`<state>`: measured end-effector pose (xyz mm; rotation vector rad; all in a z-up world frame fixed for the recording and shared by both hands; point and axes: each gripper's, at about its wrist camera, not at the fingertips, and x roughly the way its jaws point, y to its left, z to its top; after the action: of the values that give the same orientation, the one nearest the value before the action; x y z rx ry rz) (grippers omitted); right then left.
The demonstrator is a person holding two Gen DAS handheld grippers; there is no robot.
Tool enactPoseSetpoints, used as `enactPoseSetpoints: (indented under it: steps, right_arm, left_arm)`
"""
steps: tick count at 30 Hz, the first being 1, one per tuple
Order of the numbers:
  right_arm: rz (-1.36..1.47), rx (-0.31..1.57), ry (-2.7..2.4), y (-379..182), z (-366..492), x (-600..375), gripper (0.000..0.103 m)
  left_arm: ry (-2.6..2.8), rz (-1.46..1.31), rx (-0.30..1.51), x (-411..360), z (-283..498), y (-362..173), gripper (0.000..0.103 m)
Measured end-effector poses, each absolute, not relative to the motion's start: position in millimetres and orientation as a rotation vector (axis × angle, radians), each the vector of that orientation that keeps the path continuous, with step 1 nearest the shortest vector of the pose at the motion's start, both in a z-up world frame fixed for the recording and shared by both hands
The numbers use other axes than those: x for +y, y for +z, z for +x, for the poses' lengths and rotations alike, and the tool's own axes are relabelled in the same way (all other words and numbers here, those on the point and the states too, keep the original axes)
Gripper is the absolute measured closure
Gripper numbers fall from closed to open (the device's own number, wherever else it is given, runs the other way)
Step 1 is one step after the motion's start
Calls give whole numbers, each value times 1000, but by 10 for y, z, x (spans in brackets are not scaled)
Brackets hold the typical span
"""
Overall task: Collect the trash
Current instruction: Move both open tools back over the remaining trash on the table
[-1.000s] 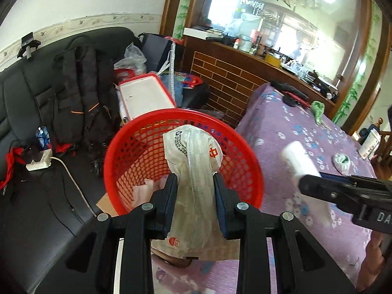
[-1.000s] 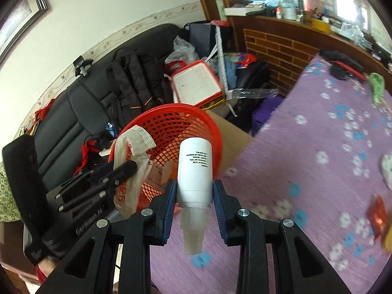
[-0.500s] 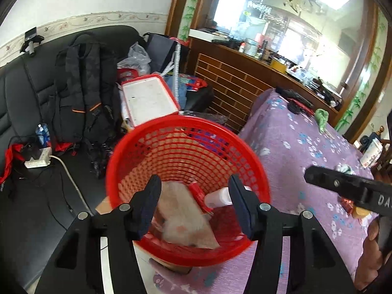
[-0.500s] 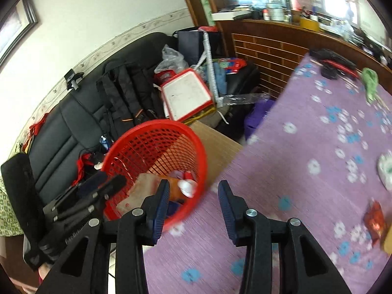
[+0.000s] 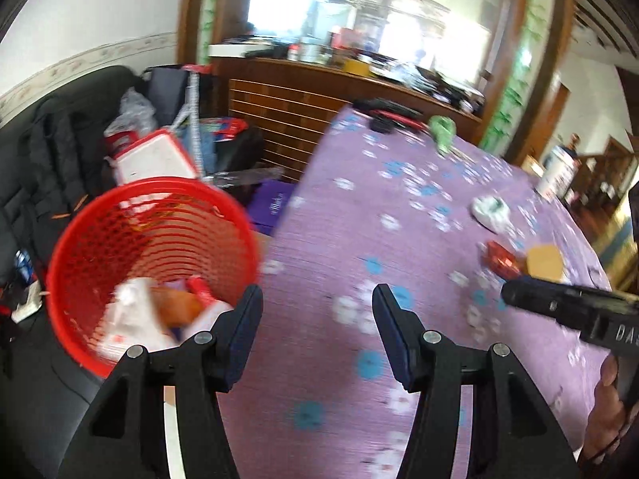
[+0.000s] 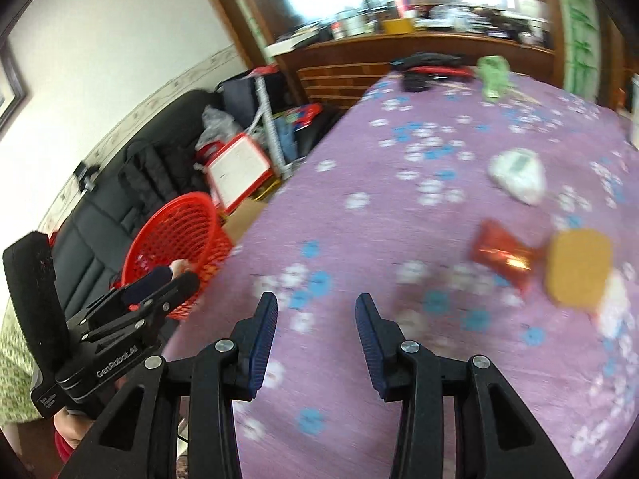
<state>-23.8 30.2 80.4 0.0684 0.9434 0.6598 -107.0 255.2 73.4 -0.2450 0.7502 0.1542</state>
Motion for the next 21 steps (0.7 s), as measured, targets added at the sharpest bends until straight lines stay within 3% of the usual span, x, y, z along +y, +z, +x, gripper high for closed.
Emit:
enactPoseSetpoints:
  steps: [10,21]
  right_arm:
    - [256,917,298,667,245,-1417,59]
    - [344,987,270,185,672,-1742,59]
  left_arm:
    - [32,-124,811,1709,-852,677,46]
    - [-67,-56,885,1056,-582,544,46]
